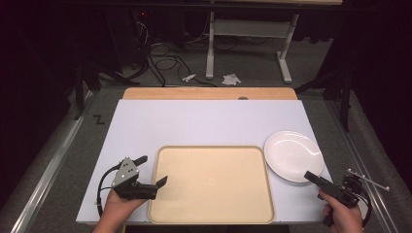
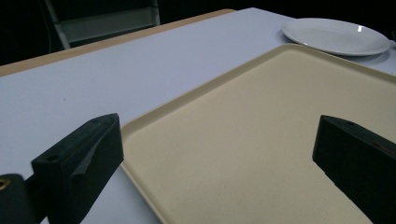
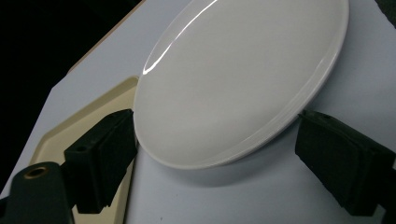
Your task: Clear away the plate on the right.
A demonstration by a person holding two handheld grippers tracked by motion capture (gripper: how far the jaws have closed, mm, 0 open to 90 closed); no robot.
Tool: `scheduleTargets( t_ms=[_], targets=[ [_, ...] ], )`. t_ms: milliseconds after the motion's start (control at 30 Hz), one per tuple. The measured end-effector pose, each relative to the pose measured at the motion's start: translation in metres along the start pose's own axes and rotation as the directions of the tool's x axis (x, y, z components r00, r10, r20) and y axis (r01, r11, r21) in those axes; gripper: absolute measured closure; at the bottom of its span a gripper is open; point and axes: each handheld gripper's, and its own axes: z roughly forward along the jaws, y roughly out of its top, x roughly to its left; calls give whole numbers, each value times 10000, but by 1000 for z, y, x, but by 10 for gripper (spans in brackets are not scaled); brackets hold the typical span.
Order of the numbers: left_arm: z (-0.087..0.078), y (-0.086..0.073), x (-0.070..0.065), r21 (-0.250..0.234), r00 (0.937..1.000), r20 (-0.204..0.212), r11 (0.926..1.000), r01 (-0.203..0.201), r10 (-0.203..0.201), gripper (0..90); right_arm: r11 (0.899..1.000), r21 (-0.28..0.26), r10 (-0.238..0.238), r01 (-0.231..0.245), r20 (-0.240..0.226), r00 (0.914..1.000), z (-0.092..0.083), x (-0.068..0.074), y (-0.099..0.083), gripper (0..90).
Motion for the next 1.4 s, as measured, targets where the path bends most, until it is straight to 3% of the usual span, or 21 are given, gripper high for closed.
scheduleTargets(
  t_ms=[100,133,167,633,1133,1200,1367,1400],
  targets=[
    [0,0,0,-12,10000,21,10000,-7,7,27,9994,-21,356,-356,-116,9993,0,-4,0,150],
    [0,0,0,-8,10000,25,10000,-5,5,28,9972,33,749,-749,-267,9968,0,-7,0,153],
    [0,0,-1,6,10000,30,10000,-10,10,28,9964,52,853,-852,-286,9959,1,-8,0,154],
    [-2,-2,-1,53,10000,51,10000,-49,49,35,9824,197,1868,-1859,-623,9804,5,-16,0,166],
    [-8,-5,-1,94,10000,-10,9999,-64,64,39,9770,188,2132,-2123,-787,9738,12,-19,4,154],
    [-9,-5,-1,97,10000,-20,9999,-72,73,41,9730,180,2308,-2301,-822,9695,13,-19,5,149],
    [-12,-6,-1,104,10000,-56,9999,-57,57,47,9727,192,2319,-2311,-830,9692,15,-20,8,150],
    [-12,-7,-1,106,10000,-69,9999,-70,71,50,9698,228,2437,-2426,-912,9655,16,-20,9,150]
  ],
)
